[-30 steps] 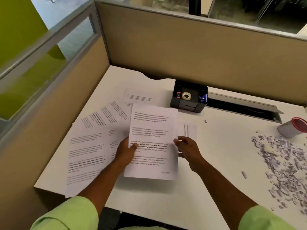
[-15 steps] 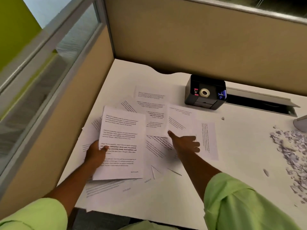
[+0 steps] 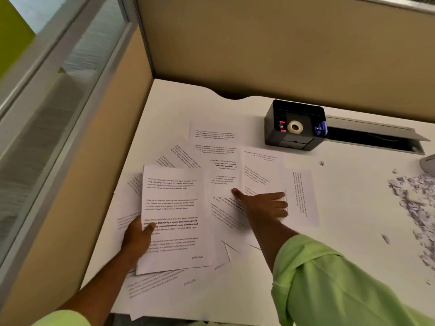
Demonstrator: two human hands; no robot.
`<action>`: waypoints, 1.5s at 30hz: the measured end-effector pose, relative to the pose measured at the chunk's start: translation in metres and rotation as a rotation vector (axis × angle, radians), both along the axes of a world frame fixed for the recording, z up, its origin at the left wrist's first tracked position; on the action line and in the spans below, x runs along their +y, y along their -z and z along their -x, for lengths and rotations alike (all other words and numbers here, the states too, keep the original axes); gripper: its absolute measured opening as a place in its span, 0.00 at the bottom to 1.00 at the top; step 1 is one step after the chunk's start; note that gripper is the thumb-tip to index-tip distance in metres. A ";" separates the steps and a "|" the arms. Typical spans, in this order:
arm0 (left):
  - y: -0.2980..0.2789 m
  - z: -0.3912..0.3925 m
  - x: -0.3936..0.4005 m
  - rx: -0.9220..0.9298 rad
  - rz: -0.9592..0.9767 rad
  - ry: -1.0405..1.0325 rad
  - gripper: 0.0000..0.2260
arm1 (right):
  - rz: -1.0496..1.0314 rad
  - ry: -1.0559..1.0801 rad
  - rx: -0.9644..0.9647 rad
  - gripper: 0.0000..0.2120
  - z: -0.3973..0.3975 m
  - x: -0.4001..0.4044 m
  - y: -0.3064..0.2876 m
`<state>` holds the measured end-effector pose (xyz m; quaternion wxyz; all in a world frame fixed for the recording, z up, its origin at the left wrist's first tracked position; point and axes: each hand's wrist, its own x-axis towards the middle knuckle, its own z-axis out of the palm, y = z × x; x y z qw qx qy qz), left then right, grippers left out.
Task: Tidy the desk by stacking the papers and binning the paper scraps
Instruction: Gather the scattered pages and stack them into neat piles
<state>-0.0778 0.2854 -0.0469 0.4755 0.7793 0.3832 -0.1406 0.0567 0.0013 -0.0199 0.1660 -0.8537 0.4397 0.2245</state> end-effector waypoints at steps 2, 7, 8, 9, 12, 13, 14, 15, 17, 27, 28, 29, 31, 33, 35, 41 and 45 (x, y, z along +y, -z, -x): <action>0.000 0.000 0.001 -0.002 0.004 0.005 0.13 | 0.000 -0.001 -0.001 0.80 -0.001 -0.002 0.000; 0.000 -0.001 0.001 0.000 0.023 0.010 0.13 | -0.011 0.030 -0.014 0.75 -0.004 -0.010 -0.005; 0.000 -0.001 0.001 -0.001 0.024 0.011 0.13 | -0.018 0.036 -0.019 0.74 -0.004 -0.012 -0.006; 0.000 -0.001 0.001 -0.002 0.023 0.009 0.13 | -0.028 0.037 -0.020 0.72 -0.005 -0.014 -0.007; 0.001 -0.002 0.001 -0.013 0.023 0.010 0.13 | -0.045 0.014 -0.019 0.65 -0.006 -0.022 -0.010; 0.001 -0.002 0.001 -0.015 0.020 0.014 0.13 | -0.056 0.010 -0.023 0.63 -0.006 -0.024 -0.011; 0.002 -0.003 0.001 -0.015 0.016 0.018 0.13 | -0.076 0.012 -0.033 0.62 -0.006 -0.026 -0.009; 0.002 -0.003 0.000 -0.012 0.010 0.021 0.13 | -0.095 0.018 -0.050 0.61 -0.006 -0.027 -0.007; 0.003 -0.004 0.000 -0.006 -0.002 0.021 0.14 | -0.118 0.018 -0.063 0.61 -0.006 -0.029 -0.001; 0.001 -0.003 -0.002 0.008 -0.060 0.049 0.14 | -0.400 -0.060 -0.308 0.26 0.002 -0.029 0.020; 0.001 -0.003 -0.003 0.013 -0.059 0.046 0.14 | -0.476 -0.035 -0.358 0.23 0.004 -0.028 0.019; 0.000 -0.003 -0.003 0.015 -0.060 0.045 0.14 | -0.543 -0.013 -0.395 0.23 0.005 -0.027 0.018; -0.002 -0.003 -0.004 0.017 -0.056 0.048 0.15 | -0.639 0.013 -0.429 0.23 0.008 -0.026 0.019; -0.005 -0.003 -0.004 0.024 -0.051 0.047 0.14 | -0.680 0.031 -0.448 0.24 0.010 -0.030 0.019; -0.006 -0.003 -0.003 0.033 -0.049 0.053 0.14 | -0.721 0.037 -0.463 0.24 0.011 -0.042 0.021; -0.013 -0.001 -0.005 0.064 -0.045 0.048 0.13 | -0.897 -0.090 -0.560 0.21 0.021 -0.099 -0.018; -0.019 -0.004 -0.014 0.007 -0.042 0.058 0.13 | -0.995 -0.132 -0.510 0.21 0.030 -0.144 -0.041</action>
